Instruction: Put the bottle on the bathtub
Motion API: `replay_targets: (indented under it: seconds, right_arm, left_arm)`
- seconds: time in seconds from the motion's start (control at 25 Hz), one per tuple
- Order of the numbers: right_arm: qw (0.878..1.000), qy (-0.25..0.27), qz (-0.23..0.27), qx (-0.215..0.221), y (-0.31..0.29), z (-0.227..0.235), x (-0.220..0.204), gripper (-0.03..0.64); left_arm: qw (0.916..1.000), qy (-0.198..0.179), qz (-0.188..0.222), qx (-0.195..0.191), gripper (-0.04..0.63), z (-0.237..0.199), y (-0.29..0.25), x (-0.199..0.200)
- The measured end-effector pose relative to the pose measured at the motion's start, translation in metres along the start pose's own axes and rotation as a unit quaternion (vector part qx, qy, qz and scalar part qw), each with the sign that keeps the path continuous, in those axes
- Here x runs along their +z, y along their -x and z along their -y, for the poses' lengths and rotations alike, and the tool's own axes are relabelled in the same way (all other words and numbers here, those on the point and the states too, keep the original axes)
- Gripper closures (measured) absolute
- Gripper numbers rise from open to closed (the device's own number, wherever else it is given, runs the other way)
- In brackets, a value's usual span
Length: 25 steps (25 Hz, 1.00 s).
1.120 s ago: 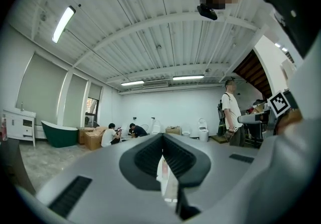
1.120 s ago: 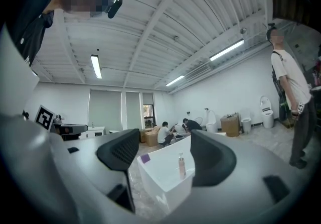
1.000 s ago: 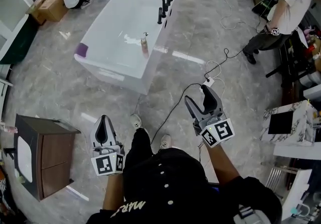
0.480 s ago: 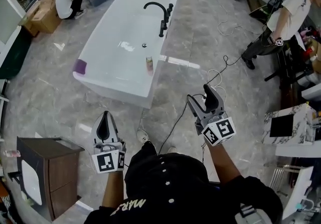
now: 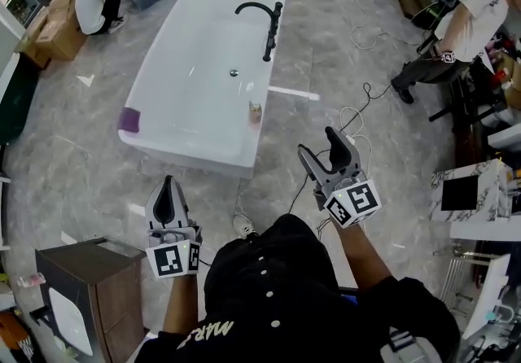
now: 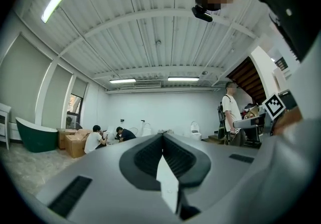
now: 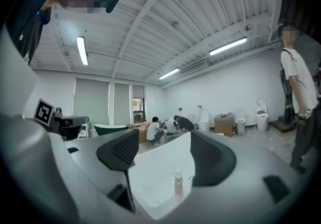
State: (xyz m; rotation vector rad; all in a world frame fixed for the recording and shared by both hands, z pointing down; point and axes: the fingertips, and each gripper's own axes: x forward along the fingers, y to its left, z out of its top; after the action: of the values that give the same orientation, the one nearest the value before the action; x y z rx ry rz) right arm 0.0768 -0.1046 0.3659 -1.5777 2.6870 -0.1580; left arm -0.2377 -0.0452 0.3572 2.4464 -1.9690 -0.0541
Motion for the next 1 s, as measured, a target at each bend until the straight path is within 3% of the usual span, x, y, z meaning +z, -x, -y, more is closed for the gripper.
replay_targets:
  seconds: [0.24,0.48,0.72,1.0]
  right_arm:
    - [1.0,0.0,-0.025,0.0,-0.04,0.009,-0.014,0.311]
    - [0.998,-0.018,-0.059,0.018,-0.098,0.019,-0.06,0.309]
    - [0.994,-0.024,-0.097,0.051,-0.156,0.031,-0.131,0.31]
    - [0.985,-0.049,-0.16,0.044,-0.188,0.043,-0.224,0.302]
  left_arm:
    - [0.9999,0.008,-0.012,-0.005,0.584,-0.017,-0.029,-0.01]
    - [0.9995,0.01,-0.029,-0.007,0.584,-0.025,-0.055,-0.025]
    - [0.9983,0.016,-0.057,0.004,0.584,-0.031,-0.09,-0.045]
    - [0.995,0.004,-0.1,-0.003,0.584,-0.026,-0.108,-0.071]
